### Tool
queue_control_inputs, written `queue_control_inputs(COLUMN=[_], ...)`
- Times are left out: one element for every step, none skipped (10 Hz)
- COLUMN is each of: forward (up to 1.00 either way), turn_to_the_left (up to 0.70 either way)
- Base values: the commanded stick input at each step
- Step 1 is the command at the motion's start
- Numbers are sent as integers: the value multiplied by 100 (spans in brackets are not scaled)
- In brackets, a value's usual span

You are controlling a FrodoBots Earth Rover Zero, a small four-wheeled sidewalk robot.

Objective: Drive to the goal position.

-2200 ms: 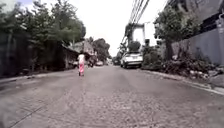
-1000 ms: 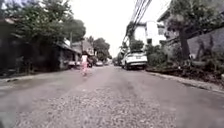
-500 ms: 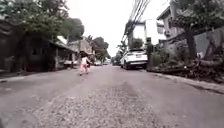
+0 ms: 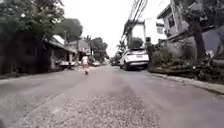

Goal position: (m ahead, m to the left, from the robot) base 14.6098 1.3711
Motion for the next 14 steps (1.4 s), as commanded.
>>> queue_control_inputs(forward=[100, 100, 100, 100, 100, 100, 100, 100, 100, 100, 100, 100, 100, 100], turn_to_the_left=[0, 0, 0, 0, 0, 0, 0, 27, 27, 27, 25, 6, 0, 0])
